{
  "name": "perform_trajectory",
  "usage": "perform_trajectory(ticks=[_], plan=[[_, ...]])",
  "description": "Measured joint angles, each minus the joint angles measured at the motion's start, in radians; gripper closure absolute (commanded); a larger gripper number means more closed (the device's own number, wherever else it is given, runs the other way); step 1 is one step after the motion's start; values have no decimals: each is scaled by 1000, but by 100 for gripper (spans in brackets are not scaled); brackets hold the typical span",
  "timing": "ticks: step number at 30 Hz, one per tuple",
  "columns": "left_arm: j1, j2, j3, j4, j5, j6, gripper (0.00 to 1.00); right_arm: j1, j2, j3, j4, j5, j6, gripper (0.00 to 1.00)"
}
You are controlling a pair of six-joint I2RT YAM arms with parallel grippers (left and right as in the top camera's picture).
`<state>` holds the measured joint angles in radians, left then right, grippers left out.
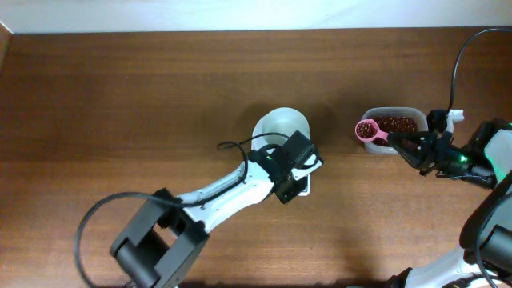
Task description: Scoop and weigh 50g on scale
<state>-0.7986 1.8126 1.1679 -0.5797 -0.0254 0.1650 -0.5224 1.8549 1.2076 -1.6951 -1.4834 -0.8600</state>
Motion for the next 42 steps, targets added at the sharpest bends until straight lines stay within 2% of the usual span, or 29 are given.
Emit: perform_trajectory(ticks=[2,5,10,11,17,20,27,35,42], plan=[[-4,-60,29,-45,0,0,100,0,0,0,0,0,0,96],[-4,-166,54,-88,0,0,91,0,0,0,0,0,0,96],[-4,-269,59,-109,0,0,88,0,0,0,0,0,-1,96],[-4,-270,59,-110,0,0,100,0,0,0,0,0,-2,96],[-4,-270,59,-116,0,3,100,0,0,0,0,0,-5,96],[-4,-252,54,-116,0,3,100,0,0,0,0,0,-4,96],[-4,-58,38,-75,0,3,100,0,0,0,0,0,-6,96],[-4,81,38,-5,0,3,100,0,0,0,0,0,-7,96],[-4,90,39,5,-5,-5,100,0,0,0,0,0,-7,96]])
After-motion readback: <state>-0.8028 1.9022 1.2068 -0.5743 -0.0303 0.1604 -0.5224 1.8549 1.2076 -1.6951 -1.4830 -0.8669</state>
